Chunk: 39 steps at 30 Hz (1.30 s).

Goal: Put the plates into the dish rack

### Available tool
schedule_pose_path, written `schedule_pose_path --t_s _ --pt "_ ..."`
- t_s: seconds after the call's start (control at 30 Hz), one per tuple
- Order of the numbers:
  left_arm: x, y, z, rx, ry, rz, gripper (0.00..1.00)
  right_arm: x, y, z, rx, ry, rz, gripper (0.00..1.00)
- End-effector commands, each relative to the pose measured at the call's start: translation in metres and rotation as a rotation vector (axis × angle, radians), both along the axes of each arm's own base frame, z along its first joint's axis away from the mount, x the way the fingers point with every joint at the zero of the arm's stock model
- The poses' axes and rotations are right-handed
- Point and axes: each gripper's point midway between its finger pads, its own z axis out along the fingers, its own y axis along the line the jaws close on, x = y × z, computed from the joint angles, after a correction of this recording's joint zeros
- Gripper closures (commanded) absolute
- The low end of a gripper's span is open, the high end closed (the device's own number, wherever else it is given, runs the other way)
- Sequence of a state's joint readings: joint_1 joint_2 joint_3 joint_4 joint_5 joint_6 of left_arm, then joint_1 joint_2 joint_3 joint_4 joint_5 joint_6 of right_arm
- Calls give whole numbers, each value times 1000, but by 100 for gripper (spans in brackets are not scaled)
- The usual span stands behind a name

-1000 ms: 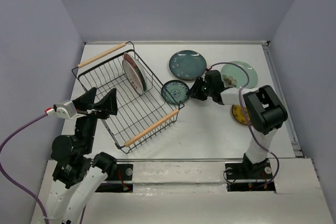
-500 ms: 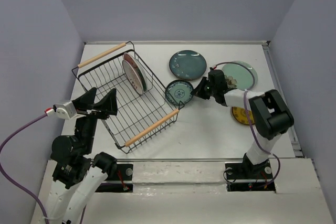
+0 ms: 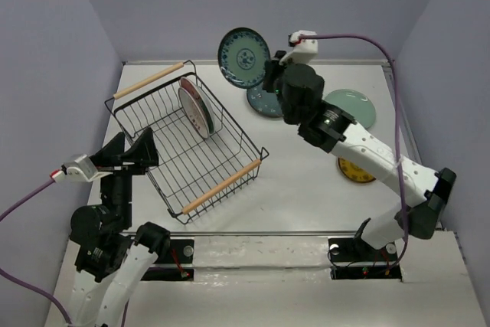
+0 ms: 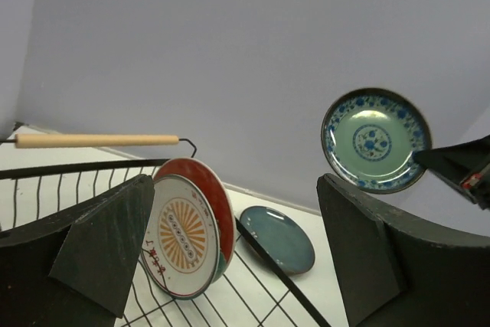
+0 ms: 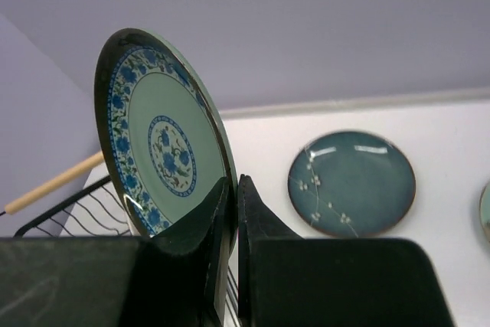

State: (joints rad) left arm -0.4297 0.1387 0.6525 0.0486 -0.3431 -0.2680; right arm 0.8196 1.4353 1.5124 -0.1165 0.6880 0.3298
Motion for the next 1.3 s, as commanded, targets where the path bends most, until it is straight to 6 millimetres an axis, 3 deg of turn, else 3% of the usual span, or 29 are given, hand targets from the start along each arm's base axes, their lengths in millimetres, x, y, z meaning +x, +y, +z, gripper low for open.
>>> schedule_pose_path --t_s 0.0,0.03,0.07,0.1,0.13,0.17,0.2,0.23,0.27,0.37,0.4,0.5,0.8,1.27 --pt "-15 39 18 -141 -39 157 1 -2 38 33 -236 -100 -134 93" --pt "-16 43 18 -153 -39 173 1 -1 50 42 -246 -125 -156 93" --pt "-19 51 17 -172 -39 205 1 2 85 19 -371 -119 -130 93" --pt "-21 54 16 -182 -36 216 1 -1 95 42 -352 -156 -140 93" --pt "-23 57 16 -191 -40 226 1 -1 106 47 -355 -179 -158 93" --pt "-25 60 16 -201 -40 241 1 0 135 24 -479 -180 -139 93" --pt "-26 62 16 -210 -41 245 1 0 147 23 -502 -191 -139 93" --pt "-27 63 16 -219 -43 250 1 -1 152 39 -478 -214 -154 93" --pt "-30 69 15 -246 -43 273 1 -1 175 17 -560 -212 -133 93" --pt "-35 77 14 -304 -51 294 1 -2 193 17 -574 -233 -126 93" --pt "-37 82 13 -322 -47 315 1 -3 207 1 -607 -231 -108 93" --pt "-40 84 13 -342 -53 317 1 -5 220 -12 -626 -230 -97 93" --pt "-39 79 15 -331 -54 288 1 1 257 -92 -716 -173 -39 93" --pt "-37 79 15 -331 -49 291 1 10 273 -161 -760 -116 7 93"
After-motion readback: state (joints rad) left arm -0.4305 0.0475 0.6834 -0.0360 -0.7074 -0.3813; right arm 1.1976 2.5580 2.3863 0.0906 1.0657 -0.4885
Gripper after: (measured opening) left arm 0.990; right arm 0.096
